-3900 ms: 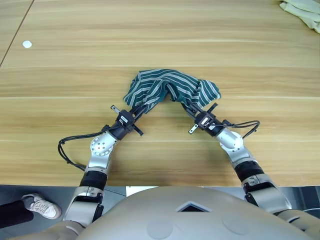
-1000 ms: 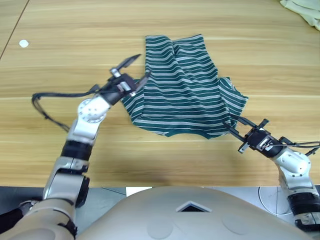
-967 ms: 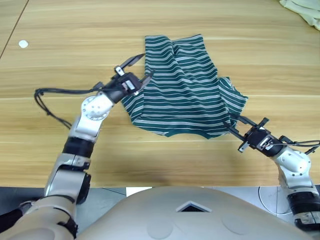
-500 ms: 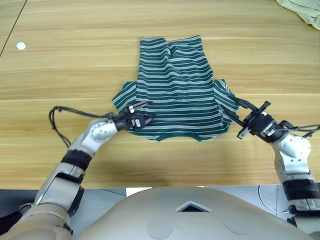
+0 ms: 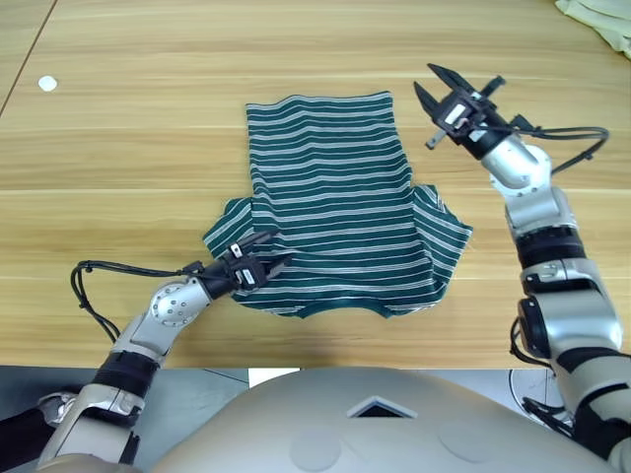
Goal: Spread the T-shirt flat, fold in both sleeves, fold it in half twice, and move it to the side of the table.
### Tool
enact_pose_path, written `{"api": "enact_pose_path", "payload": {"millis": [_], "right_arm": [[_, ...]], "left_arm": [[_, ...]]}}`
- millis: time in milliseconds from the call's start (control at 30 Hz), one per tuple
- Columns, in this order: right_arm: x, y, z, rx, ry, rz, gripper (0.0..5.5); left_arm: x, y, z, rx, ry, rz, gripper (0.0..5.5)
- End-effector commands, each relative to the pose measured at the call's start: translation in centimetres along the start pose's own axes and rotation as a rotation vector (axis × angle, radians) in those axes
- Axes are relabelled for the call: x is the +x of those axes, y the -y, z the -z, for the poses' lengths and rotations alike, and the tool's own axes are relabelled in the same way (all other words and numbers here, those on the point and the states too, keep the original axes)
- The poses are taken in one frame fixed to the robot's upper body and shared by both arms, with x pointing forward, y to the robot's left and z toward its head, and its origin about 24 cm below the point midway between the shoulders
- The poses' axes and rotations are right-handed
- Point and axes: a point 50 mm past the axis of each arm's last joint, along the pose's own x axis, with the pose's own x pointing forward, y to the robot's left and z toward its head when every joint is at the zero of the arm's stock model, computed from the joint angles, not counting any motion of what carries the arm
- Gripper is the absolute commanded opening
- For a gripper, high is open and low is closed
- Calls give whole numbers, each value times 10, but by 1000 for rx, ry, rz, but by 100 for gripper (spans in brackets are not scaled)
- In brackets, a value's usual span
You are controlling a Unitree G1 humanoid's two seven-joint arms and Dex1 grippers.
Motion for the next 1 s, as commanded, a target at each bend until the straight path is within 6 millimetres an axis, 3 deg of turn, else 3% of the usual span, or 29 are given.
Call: {"api": "enact_pose_path", "payload": {"millis": [33,100,200,267,367,467,567,800,1000], "right_arm": [[-6,-10,3,-15,7,-28,133],[-13,-18,7,-27,-3,-54,133],[-12,-24,14,-54,-45,-71,133],[-2,-25,18,-54,-82,-70,133],[19,-34,25,-55,-186,-136,133],[25,-61,39,-80,-384,-312,133],[23,-70,45,-108,-453,-362,133],[12,-72,57,-58,-554,-375,133],[10,-49,67,37,-677,-207,133]], "left_arm": [[-7,-22,3,58,-46,-117,265],[-15,-25,1,105,-68,-106,265],[-24,-16,-22,104,34,-34,265],[-23,-11,-43,59,162,-4,265],[-17,-27,-57,8,291,-95,265],[-10,-56,-54,-29,337,-295,265],[-9,-65,-51,-58,350,-379,265],[-8,-73,-45,-96,339,-454,265],[-10,-79,-26,-100,222,-504,265]]}}
